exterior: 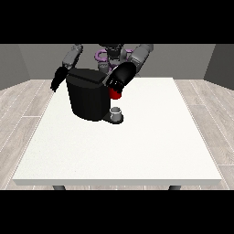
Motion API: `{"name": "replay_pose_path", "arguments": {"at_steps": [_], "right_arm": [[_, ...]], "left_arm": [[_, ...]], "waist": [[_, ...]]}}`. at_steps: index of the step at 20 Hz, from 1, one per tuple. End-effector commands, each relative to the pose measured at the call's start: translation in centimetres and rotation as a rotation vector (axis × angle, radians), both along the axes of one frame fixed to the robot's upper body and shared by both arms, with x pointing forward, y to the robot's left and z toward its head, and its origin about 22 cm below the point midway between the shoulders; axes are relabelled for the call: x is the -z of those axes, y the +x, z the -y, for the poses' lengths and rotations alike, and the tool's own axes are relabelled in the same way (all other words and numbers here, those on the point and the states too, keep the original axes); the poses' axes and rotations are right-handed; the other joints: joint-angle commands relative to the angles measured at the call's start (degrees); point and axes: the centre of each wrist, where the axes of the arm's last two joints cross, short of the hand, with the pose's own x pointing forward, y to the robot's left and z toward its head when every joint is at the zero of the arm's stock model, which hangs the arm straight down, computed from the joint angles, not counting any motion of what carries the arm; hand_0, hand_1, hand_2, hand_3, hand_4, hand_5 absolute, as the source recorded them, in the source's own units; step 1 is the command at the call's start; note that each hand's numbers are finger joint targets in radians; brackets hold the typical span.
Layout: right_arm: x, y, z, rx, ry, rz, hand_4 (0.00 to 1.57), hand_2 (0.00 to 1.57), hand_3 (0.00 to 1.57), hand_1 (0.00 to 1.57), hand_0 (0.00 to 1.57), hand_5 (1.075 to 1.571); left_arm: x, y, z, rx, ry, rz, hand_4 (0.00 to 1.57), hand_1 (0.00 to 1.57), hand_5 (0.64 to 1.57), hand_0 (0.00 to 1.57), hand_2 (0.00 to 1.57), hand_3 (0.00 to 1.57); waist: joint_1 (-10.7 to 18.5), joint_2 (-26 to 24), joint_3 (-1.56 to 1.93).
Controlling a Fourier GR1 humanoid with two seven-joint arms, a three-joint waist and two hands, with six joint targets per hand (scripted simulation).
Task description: Insert the coffee pod into the coffee machine and close the lid
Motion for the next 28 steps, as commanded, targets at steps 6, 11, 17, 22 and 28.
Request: {"name": "replay_pose_path", "arguments": {"at_steps": [6, 11, 17, 22, 28], "right_arm": [[-1.5, 0.5, -0.6, 0.015, -0.009, 0.019, 0.11, 0.00, 0.00, 0.00, 0.00, 1.571], [0.0, 0.2, 0.7, 0.010, -0.035, 0.048, 0.15, 0.00, 0.00, 0.00, 0.00, 1.571], [-1.3, 0.6, -0.3, -0.011, -0.014, 0.061, 0.11, 0.00, 0.00, 0.00, 0.00, 1.571], [0.5, 0.0, 1.8, 0.026, -0.029, -0.001, 0.15, 0.00, 0.00, 0.00, 0.00, 1.571], [2.2, -0.6, 1.0, 0.032, -0.002, -0.028, 0.17, 0.00, 0.00, 0.00, 0.00, 1.571]], "left_arm": [[1.3, 0.3, 0.9, 0.008, 0.012, 0.068, 0.00, 1.25, 1.571, 1.25, 1.22, 0.94], [-2.0, -0.5, -1.4, -0.002, 0.081, 0.116, 0.00, 1.00, 1.571, 1.00, 1.02, 0.72], [-3.7, -0.7, -1.8, -0.040, 0.117, 0.166, 0.00, 0.00, 1.571, 0.00, 0.67, 0.54], [-1.1, -0.4, -1.8, -0.033, 0.119, 0.139, 0.00, 0.00, 1.571, 0.00, 0.56, 0.46], [0.9, 0.0, -1.8, -0.039, 0.114, 0.083, 0.00, 0.00, 1.571, 0.00, 0.33, 0.23]], "waist": [[-0.4, 1.8, -0.07], [-0.6, 3.4, -0.04], [-1.5, 4.1, -0.04], [-0.3, 1.6, -0.04], [1.4, -0.4, -0.04]]}}
